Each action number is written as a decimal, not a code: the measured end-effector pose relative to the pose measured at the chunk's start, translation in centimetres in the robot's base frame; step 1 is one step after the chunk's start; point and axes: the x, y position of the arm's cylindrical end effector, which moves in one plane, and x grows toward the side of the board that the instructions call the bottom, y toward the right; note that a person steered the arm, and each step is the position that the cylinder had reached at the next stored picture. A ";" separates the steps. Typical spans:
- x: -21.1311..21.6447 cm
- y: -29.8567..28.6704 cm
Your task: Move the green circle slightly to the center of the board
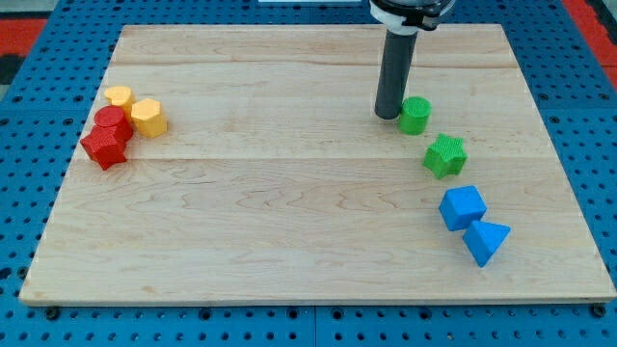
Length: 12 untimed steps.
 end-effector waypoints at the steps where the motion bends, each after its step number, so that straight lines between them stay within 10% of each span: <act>1: -1.8 0.0; 9: 1.8 12.4; 12: 4.5 2.2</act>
